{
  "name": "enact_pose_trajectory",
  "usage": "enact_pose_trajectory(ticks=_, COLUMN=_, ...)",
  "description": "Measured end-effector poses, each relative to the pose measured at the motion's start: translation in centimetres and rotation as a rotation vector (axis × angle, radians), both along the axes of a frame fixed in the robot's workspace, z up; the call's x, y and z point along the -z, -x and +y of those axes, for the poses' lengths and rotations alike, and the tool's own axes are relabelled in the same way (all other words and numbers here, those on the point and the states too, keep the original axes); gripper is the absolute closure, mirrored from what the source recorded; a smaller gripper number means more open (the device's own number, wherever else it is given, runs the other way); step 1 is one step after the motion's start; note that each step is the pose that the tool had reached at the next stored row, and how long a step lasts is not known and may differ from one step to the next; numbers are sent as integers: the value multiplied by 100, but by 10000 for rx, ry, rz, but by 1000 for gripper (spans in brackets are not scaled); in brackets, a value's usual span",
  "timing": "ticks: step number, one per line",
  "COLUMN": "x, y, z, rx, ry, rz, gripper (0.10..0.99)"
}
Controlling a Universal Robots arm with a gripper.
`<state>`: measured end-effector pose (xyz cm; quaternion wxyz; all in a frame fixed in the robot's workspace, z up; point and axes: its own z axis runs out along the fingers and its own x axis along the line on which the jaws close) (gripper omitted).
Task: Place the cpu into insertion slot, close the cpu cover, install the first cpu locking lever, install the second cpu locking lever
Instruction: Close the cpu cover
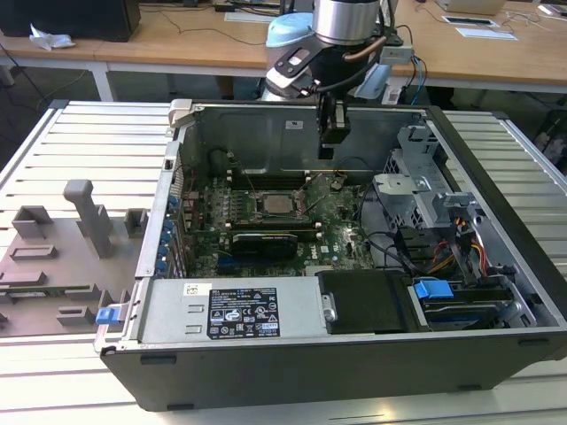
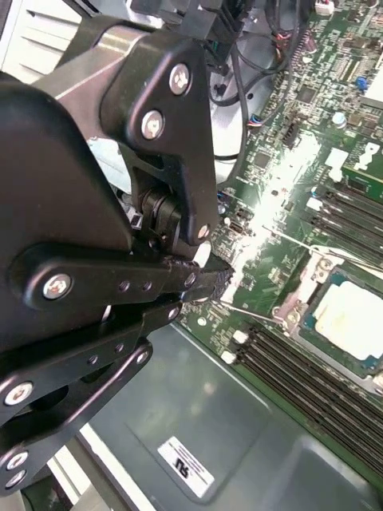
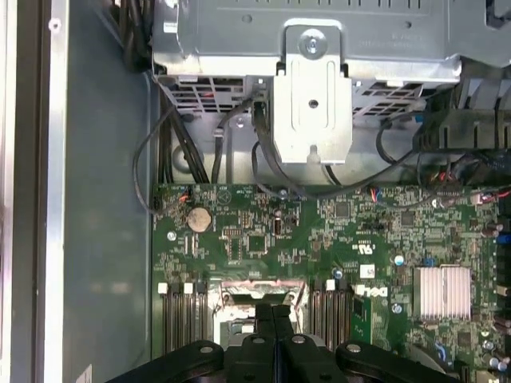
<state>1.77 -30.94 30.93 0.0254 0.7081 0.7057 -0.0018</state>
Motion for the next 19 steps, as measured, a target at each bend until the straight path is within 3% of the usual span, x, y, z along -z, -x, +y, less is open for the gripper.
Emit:
enact_pose_trajectory(ticks=10, x=-1, y=-195, z=0, rx=-1, ry=1, rz=19, gripper=980)
enact_pose_trajectory(ticks=19, x=-1, y=-470, z=0, rx=-1, ry=2, rz=56, gripper=980)
